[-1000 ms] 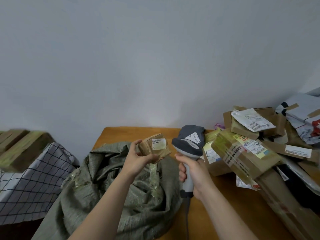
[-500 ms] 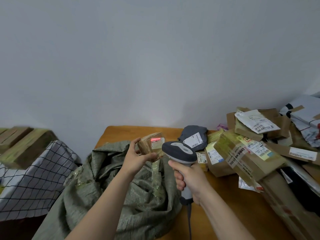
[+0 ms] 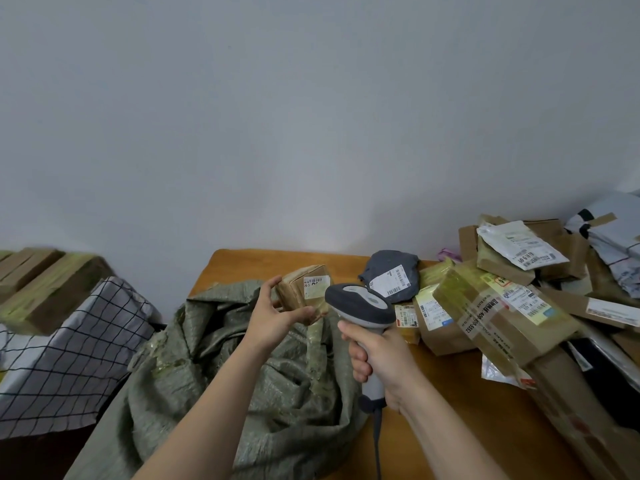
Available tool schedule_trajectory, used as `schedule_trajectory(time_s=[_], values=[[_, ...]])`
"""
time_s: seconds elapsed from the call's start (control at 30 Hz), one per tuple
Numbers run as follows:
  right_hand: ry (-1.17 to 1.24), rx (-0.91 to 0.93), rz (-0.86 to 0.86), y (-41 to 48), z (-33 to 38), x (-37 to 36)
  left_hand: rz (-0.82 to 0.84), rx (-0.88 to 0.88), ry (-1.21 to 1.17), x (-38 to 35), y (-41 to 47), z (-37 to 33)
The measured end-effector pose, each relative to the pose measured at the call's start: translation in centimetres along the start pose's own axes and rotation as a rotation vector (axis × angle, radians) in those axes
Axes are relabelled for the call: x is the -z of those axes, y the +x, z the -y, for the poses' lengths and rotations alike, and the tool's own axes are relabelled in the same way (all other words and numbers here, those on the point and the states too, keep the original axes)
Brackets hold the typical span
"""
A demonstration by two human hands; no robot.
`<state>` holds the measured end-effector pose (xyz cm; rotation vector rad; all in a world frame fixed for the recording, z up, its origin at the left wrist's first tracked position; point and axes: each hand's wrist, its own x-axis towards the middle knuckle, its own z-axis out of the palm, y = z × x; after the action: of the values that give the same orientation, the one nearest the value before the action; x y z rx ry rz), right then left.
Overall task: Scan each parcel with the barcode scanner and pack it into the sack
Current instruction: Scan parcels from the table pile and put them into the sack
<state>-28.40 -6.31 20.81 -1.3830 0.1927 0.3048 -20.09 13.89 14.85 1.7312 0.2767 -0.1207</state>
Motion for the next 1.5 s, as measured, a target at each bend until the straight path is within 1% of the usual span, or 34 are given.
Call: schedule_trajectory(time_s=[0.1, 0.2, 0.27, 0.37, 0.43, 0.5, 0.67, 0.87, 0.93, 1.1, 1.17, 1.2, 1.23, 1.27, 1.33, 1.37, 1.43, 1.5], values=[[0.008, -0.003, 0.003, 0.5, -0.2, -0.6, -0.009, 0.052, 0.021, 0.7, 0.3, 1.0], [-0.01, -0.032, -0.011, 1.6, -0.7, -1.5, -0.076, 0.116, 0.116, 2.5, 0.7, 3.0], [-0.027, -0.067, -0.026, 2.6, -1.3, -2.3, -0.103, 0.159, 0.305, 4.1, 1.0, 4.4], [-0.043, -0.145, -0.017, 4.2, -2.2, -3.9, -0.123, 0.287, 0.602, 6.9, 1.8, 6.2], [-0.047, -0.209, -0.005, 5.5, -2.8, -5.1, -0.15, 0.342, 0.731, 8.5, 3.0, 7.4], [-0.056, -0.26, -0.006, 6.8, -3.5, -6.4, -0.175, 0.353, 0.826, 9.8, 4.7, 8.2], [-0.102, -0.327, -0.066, 10.3, -5.0, -9.0, -0.202, 0.321, 0.89, 11.4, 10.3, 8.7], [-0.15, -0.375, -0.08, 14.0, -6.4, -9.8, -0.21, 0.269, 0.921, 11.1, 16.2, 8.8], [-0.138, -0.391, -0.11, 14.7, -6.6, -9.7, -0.176, 0.282, 0.958, 10.7, 17.3, 9.1], [-0.066, -0.407, -0.178, 15.0, -7.1, -8.1, 0.051, 0.412, 0.99, 9.2, 18.2, 10.9], [-0.045, -0.394, -0.212, 14.6, -6.9, -6.8, 0.098, 0.435, 1.013, 8.4, 17.9, 10.8], [-0.037, -0.383, -0.227, 14.4, -6.8, -6.3, 0.091, 0.435, 1.039, 8.1, 17.5, 10.5], [-0.027, -0.372, -0.244, 14.2, -6.6, -5.8, 0.062, 0.417, 1.075, 7.9, 17.1, 10.1], [-0.01, -0.361, -0.268, 13.8, -6.3, -5.0, 0.024, 0.361, 1.118, 7.2, 16.6, 9.5], [0.017, -0.326, -0.319, 13.4, -5.8, -3.0, -0.039, 0.159, 1.143, 5.1, 15.7, 8.2], [0.025, -0.308, -0.349, 13.2, -5.6, -1.8, -0.035, 0.05, 1.109, 3.6, 15.3, 7.4], [0.043, -0.276, -0.416, 13.0, -5.4, 0.8, 0.046, -0.12, 1.024, -0.5, 14.6, 5.7], [0.055, -0.245, -0.468, 12.8, -5.4, 3.5, 0.142, -0.226, 0.932, -5.3, 14.4, 4.7]])
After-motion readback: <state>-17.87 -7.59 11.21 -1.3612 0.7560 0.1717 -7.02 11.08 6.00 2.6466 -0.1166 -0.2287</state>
